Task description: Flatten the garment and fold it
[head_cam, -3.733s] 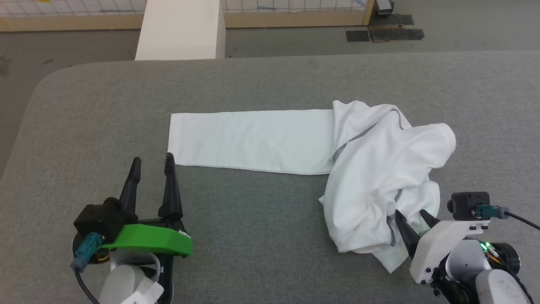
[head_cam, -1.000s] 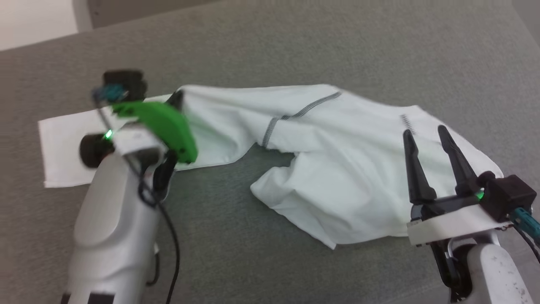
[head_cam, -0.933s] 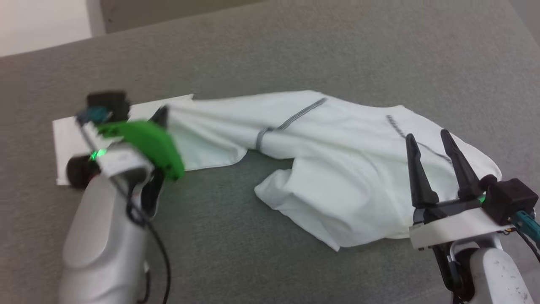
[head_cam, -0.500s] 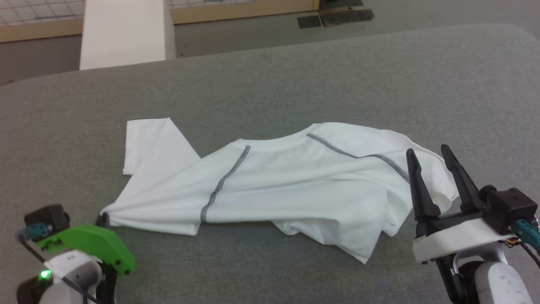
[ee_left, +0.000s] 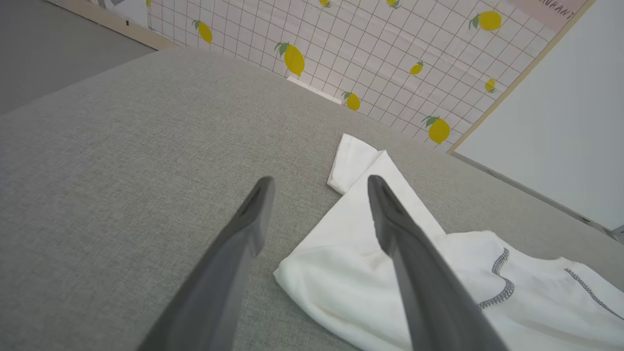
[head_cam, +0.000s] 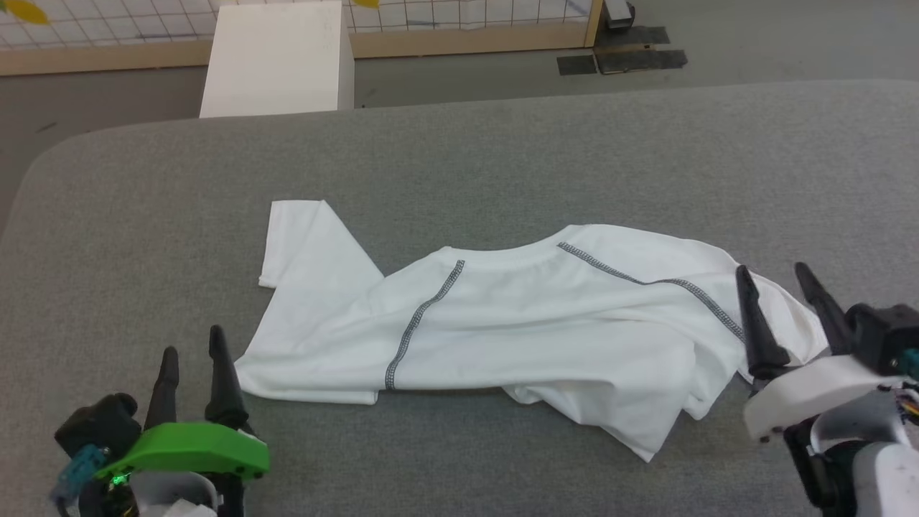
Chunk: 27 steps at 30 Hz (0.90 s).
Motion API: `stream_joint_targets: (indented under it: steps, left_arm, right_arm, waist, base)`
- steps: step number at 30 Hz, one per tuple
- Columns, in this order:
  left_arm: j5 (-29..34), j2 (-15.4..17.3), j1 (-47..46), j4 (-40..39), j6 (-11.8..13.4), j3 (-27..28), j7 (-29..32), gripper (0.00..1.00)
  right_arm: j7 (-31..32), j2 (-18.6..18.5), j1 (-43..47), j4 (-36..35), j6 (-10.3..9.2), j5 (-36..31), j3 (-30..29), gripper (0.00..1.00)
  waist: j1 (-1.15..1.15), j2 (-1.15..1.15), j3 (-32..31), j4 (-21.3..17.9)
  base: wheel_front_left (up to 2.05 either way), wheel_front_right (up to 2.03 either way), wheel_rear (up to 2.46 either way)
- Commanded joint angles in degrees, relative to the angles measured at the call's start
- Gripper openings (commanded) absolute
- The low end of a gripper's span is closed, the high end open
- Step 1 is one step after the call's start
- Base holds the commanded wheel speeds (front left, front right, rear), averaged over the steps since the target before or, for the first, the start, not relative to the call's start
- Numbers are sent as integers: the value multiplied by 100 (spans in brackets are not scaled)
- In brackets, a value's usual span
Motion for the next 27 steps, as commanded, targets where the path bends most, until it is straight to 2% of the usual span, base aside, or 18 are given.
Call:
stream_joint_targets:
  steps: [1, 4, 7, 12, 16, 21, 26, 27]
  left_arm:
    - [257, -78, -267, 128, -139, -165, -513, 100]
    - [497, -121, -498, 152, -239, -292, -670, 100]
    - [685, -165, -699, 140, -298, -358, -711, 100]
    - [961, -247, -961, -90, -326, -359, -720, 100]
    - [1062, -283, -1102, -149, -390, -367, -721, 100]
    - [1082, -302, -1194, -227, -370, -380, -722, 100]
    - [1045, -306, -1239, -250, -328, -445, -722, 100]
    - [1034, -306, -1241, -254, -316, -458, -722, 100]
  right_arm:
    - [569, -6, -416, 213, -9, -169, -389, 100]
    - [1166, -155, -873, 453, -9, -258, -597, 100]
    - [1747, -508, -1313, 739, -9, -201, -443, 100]
    - [2677, -1309, -1975, 1310, -9, 122, 270, 100]
    - [3282, -1803, -2345, 1691, -9, 560, 835, 100]
    - [3614, -2211, -2709, 1928, -9, 1061, 1501, 100]
    - [3897, -2392, -2933, 2181, -9, 1348, 1941, 100]
    - [3983, -2414, -2970, 2237, -9, 1414, 1990, 89]
  waist:
    - [0, 0, 232, 148]
    - [0, 0, 432, 233]
    - [0, 0, 614, 313]
    - [0, 0, 942, 456]
    - [0, 0, 1181, 580]
    - [0, 0, 1420, 691]
    - [0, 0, 1522, 752]
    - [0, 0, 1530, 759]
  base:
    - [0, 0, 0]
    - [0, 0, 0]
    - [0, 0, 0]
    - [0, 0, 0]
    - [0, 0, 0]
    - [0, 0, 0]
    - [0, 0, 0]
    - [0, 0, 0]
